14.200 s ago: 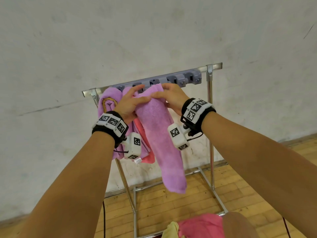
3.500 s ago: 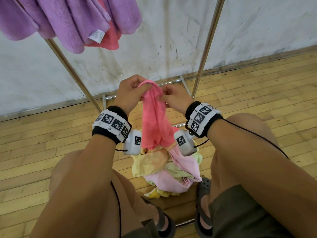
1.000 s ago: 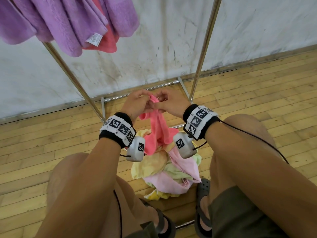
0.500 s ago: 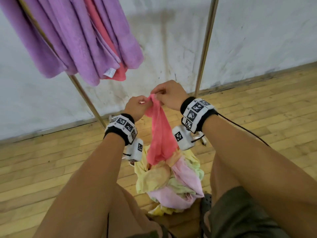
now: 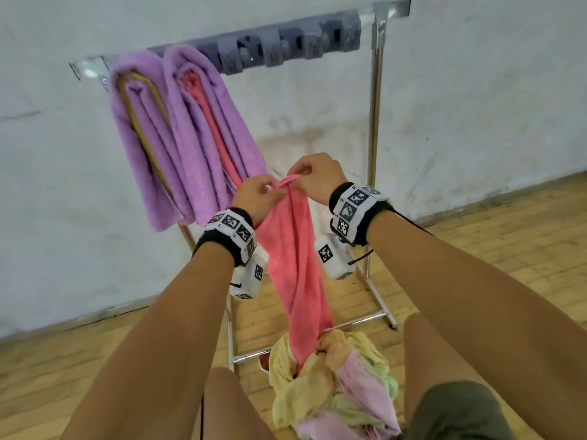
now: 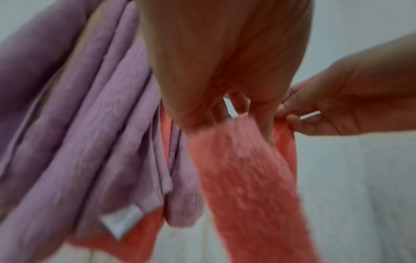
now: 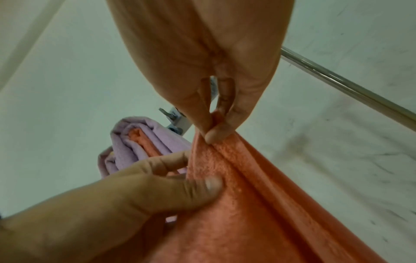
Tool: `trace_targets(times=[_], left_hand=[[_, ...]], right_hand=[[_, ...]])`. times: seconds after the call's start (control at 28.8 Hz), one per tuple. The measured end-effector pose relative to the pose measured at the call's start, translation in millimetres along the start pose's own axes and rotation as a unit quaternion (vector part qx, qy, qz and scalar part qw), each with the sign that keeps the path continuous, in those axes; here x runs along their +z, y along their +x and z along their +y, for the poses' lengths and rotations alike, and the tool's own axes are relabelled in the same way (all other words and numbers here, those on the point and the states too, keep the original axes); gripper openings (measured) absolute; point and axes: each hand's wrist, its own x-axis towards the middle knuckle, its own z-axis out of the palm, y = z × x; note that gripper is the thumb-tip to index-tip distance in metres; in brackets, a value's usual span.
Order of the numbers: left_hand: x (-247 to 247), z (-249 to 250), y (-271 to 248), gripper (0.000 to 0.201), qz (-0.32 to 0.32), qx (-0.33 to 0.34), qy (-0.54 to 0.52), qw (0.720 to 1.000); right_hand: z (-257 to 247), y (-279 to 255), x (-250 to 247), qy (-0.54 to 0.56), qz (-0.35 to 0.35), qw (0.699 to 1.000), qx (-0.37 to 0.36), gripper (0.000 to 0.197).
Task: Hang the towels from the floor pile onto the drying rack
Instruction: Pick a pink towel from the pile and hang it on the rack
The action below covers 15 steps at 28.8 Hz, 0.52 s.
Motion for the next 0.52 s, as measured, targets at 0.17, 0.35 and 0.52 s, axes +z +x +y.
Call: trace_targets(times=[0.17, 0.35, 0.52], left_hand=[[-33.9, 28.8, 12.7, 0.012, -0.028, -0.009, 0.06, 0.998], [-71.0, 61.3, 34.0, 0.012, 0.041, 0.013, 0.09, 0.995], [-105.0, 93.7, 48.6, 0.011, 0.048, 0.033, 0.104, 0.993]], right_hand=[[-41.9, 19.2, -25.5, 0.066, 0.026, 0.997, -0.012, 0.019], [-74.7, 40.9, -47.5, 0.073, 0.047, 0.996, -0.029, 0.021], [-97.8, 52.2, -70.2, 0.015, 0.05, 0.996, -0.077, 0.018]])
